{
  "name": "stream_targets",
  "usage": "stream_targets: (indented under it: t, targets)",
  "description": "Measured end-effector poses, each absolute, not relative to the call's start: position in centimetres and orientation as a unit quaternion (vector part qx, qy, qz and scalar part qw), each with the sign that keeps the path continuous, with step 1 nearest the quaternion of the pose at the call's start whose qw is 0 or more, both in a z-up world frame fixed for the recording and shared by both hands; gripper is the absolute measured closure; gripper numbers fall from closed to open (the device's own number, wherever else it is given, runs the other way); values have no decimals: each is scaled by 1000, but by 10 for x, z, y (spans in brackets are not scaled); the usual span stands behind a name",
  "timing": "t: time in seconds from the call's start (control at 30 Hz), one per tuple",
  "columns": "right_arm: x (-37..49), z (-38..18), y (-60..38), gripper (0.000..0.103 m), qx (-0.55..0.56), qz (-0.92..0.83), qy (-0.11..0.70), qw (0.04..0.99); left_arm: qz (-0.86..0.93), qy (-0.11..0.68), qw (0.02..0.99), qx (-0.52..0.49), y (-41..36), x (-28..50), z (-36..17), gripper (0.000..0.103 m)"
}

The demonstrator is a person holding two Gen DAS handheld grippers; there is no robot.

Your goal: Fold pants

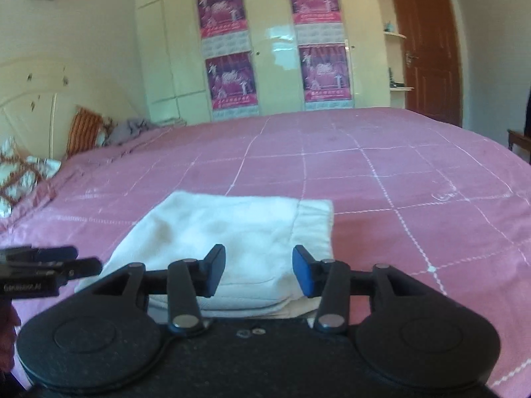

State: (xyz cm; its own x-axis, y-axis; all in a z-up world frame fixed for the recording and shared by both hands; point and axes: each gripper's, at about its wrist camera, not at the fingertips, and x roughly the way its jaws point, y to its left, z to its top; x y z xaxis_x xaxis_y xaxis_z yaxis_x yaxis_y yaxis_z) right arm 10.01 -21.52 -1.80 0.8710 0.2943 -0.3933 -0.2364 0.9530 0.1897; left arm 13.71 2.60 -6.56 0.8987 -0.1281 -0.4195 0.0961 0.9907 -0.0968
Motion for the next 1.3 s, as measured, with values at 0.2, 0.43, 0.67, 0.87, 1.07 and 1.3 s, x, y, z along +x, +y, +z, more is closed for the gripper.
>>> stream_targets:
  t: [0.2,0.43,0.67,0.87,1.07,1.3]
  targets:
    - [110,-44,-279,54,227,82,265,933,-46,281,958,-22,39,140,-91,30]
    - [114,-54,-262,54,216,106,280,929,-2,299,954,-32,54,157,-103,30]
    - [117,-59,-258,53,242,124,289,918,3,265,963,-48,58,159,-104,31]
    - [136,-73,-245,47,280,154,328,889,-8,291,954,-70,63,162,-120,30]
    - [146,-77,-243,31,331,151,331,871,-8,285,955,-82,66,161,-125,30]
    - [129,-81,-256,40,383,129,322,856,-5,275,958,-81,64,155,-129,30]
